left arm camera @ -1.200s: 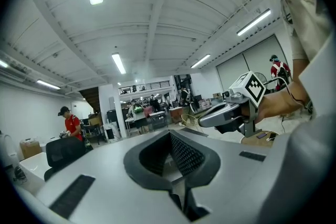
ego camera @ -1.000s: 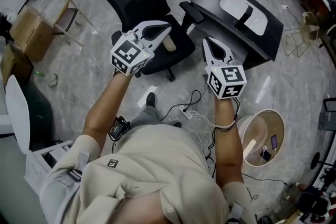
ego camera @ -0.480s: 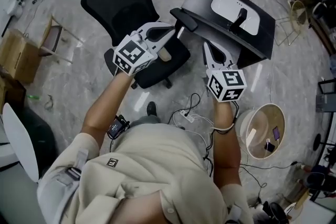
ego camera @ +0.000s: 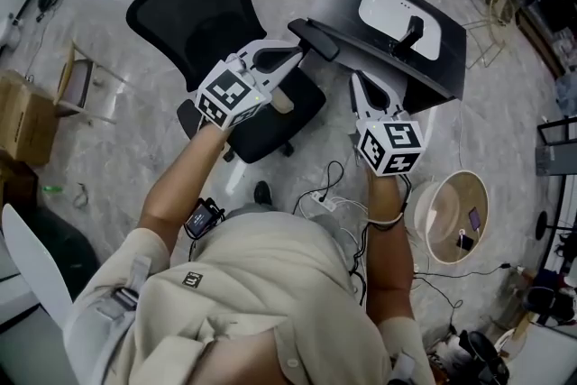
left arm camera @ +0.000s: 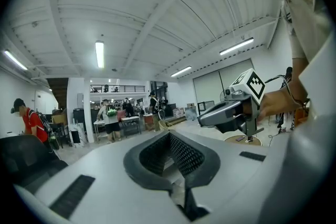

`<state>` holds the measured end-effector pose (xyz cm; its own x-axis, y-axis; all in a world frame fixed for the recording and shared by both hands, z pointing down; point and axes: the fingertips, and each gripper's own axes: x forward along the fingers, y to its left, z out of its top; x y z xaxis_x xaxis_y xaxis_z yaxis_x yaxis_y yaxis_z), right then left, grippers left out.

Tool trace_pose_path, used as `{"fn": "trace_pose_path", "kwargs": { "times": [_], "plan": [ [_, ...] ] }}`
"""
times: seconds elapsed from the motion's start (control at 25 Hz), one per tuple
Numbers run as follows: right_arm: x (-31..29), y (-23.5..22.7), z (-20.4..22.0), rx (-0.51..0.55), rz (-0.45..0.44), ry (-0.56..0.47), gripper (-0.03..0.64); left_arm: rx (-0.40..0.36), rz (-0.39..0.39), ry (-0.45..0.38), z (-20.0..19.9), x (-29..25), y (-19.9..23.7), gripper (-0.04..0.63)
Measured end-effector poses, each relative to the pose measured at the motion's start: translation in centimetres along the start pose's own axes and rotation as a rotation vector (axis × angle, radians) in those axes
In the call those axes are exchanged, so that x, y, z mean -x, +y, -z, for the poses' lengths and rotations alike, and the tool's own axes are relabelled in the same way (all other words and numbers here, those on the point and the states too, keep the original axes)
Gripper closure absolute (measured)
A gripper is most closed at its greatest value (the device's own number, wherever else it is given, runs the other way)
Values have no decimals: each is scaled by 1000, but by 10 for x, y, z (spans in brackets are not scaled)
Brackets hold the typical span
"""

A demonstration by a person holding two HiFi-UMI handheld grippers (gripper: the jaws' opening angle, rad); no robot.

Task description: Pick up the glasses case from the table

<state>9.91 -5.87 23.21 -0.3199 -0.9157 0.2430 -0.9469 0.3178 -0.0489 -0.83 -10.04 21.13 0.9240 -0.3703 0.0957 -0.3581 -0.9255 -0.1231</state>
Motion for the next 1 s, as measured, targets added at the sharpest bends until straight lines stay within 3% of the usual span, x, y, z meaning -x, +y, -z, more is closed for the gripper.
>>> {"fn": "trace_pose_path", "kwargs": {
  "times": [0.44,1.0],
  "plan": [
    [-37,13,5,-18,-23,31,592,20,-8,18,27,13,27,583],
    [-103,-4,12,-48,-120,64,592,-20,-33,132,63,0,73,583]
  ]
}}
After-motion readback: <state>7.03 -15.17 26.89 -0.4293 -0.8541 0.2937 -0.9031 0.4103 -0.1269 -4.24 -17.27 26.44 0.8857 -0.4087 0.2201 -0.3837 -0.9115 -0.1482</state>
